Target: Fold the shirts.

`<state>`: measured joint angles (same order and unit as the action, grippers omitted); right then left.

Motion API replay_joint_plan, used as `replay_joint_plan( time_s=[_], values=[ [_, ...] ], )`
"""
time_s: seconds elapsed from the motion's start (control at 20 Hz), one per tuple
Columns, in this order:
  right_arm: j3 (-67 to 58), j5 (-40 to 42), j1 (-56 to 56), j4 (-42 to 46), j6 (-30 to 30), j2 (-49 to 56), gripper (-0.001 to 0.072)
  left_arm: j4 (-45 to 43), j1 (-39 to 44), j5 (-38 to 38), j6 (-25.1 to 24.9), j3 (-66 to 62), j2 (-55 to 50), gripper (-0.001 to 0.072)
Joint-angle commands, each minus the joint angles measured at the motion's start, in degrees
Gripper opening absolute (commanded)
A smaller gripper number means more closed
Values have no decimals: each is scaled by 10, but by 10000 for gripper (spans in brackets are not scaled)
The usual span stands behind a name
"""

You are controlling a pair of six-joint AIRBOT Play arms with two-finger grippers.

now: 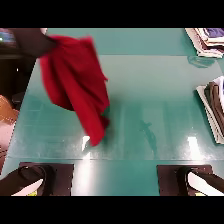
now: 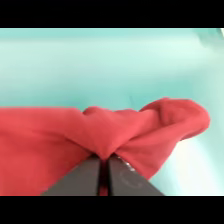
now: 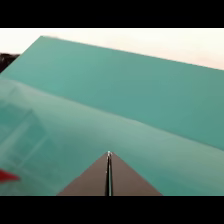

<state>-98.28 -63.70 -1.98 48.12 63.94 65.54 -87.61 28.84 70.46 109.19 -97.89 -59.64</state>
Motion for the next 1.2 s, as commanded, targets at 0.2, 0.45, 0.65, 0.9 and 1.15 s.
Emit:
replay_joint_plan(
  time_s=[0.2, 0.45, 0.65, 0.9, 1.15],
  values=[
    [-51, -69, 0, 1, 1, 36, 16, 3, 174, 10, -32, -4, -217, 339],
    [-52, -84, 0, 45, 1, 35, 16, -44, 125, 72, -92, -5, -238, 661],
    [-52, -90, 0, 59, 1, 36, 15, -34, 33, 145, -104, 60, -191, 661],
    [-52, -90, 0, 59, 1, 36, 16, 17, -31, 77, -135, 326, -99, 660],
    [-51, -94, -1, 59, 1, 36, 16, 108, -57, -68, -231, 484, -90, 661]
  ],
)
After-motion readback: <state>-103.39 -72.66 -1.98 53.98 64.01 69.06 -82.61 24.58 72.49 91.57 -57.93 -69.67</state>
